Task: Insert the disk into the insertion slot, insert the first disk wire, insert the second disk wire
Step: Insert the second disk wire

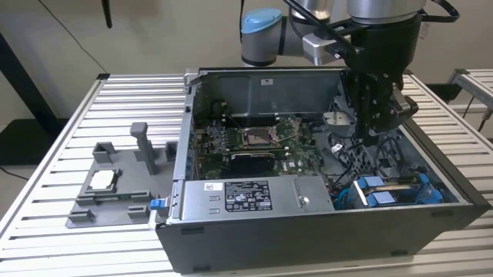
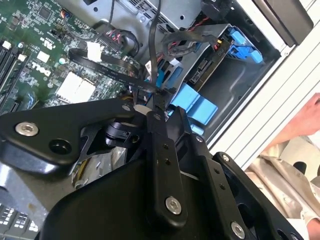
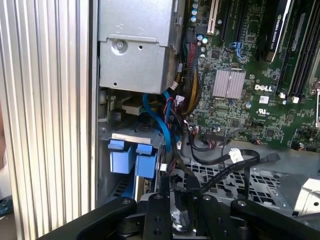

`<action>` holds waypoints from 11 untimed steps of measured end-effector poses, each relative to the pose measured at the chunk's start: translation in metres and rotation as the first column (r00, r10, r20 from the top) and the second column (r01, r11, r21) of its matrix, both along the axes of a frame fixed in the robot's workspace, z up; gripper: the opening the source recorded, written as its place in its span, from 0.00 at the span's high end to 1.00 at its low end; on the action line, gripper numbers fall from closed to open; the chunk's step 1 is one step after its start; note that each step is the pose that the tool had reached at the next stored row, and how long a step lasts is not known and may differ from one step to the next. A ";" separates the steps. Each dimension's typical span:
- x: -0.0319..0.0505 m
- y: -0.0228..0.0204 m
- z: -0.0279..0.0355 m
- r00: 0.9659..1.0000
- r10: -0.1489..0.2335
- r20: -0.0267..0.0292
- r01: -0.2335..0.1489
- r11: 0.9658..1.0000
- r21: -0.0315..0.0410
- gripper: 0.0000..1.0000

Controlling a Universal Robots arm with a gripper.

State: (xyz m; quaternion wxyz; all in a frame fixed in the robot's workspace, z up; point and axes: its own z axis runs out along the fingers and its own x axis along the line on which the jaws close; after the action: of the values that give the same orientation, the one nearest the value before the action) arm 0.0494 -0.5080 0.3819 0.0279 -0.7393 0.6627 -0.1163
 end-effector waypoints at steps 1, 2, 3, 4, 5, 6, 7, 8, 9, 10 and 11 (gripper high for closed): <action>0.0002 0.0001 0.0000 1.000 0.000 0.000 0.000 1.000 0.000 0.72; 0.0003 0.0002 -0.0001 1.000 0.000 0.000 0.000 1.000 0.000 0.72; 0.0004 0.0004 0.0000 1.000 0.000 0.000 0.000 1.000 0.000 0.72; 0.0004 0.0006 0.0000 1.000 0.000 0.000 0.000 1.000 0.000 0.72; 0.0004 0.0007 0.0000 1.000 0.000 0.000 0.000 1.000 0.001 0.72; 0.0004 0.0007 0.0000 1.000 0.000 0.000 0.000 1.000 0.001 0.72; 0.0004 0.0009 0.0000 1.000 0.000 0.000 0.000 1.000 0.001 0.72; 0.0005 0.0009 0.0000 1.000 0.000 0.000 0.000 1.000 0.001 0.72; 0.0005 0.0009 0.0000 1.000 0.000 0.000 0.000 1.000 0.001 0.72; 0.0005 0.0010 -0.0001 1.000 0.000 0.000 0.000 1.000 0.002 0.72; 0.0005 0.0010 -0.0001 1.000 0.000 0.000 0.000 1.000 0.002 0.72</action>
State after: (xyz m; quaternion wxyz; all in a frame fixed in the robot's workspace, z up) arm 0.0499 -0.5070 0.3818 0.0288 -0.7393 0.6627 -0.1156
